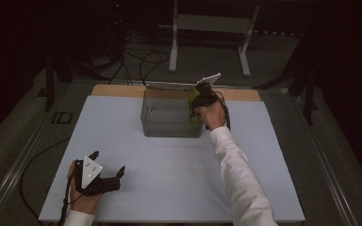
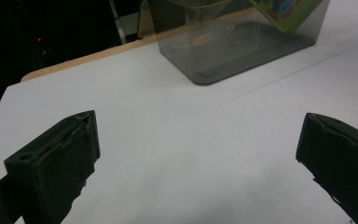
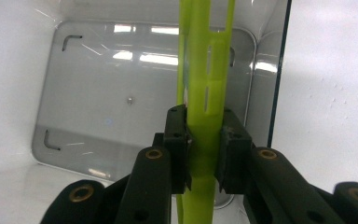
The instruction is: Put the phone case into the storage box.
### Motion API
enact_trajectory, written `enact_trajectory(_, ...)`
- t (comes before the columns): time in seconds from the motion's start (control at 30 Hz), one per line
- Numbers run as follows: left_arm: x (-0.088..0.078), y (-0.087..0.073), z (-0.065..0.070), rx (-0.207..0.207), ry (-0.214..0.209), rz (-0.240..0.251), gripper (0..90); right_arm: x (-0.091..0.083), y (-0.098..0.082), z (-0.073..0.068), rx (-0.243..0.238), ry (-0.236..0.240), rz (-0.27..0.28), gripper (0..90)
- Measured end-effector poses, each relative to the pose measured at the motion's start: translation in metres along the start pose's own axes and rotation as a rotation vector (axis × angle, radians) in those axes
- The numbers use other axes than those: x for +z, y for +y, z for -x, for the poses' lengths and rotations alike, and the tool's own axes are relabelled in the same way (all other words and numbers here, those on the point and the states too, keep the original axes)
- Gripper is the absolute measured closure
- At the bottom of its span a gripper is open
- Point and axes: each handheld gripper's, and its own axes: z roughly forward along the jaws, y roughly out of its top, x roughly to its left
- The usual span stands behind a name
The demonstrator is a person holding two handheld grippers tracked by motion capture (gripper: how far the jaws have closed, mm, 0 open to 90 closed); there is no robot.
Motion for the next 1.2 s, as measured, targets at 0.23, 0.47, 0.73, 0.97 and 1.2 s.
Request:
enact_trajectory(0.23,0.000,0.000,0.000,0.000,-0.001,0.000,0.1,0.002,0.000,0.000,0.007,-0.003,-0.005,76.9)
enact_trajectory(0.47,0.000,0.000,0.000,0.000,-0.001,0.000,0.1,0.006,0.000,-0.001,0.009,-0.004,-0.014,76.9)
enact_trajectory(0.73,0.000,0.000,0.000,-0.002,-0.002,0.001,0.1,0.011,0.000,-0.001,0.021,-0.012,-0.027,76.9)
enact_trajectory(0.97,0.000,0.000,0.000,-0.001,-0.002,0.001,0.1,0.013,0.000,-0.001,0.040,-0.038,-0.041,76.9)
enact_trajectory(1.2,0.000,0.000,0.000,-0.001,-0.002,0.001,0.1,0.013,0.000,0.000,0.054,-0.049,-0.034,76.7)
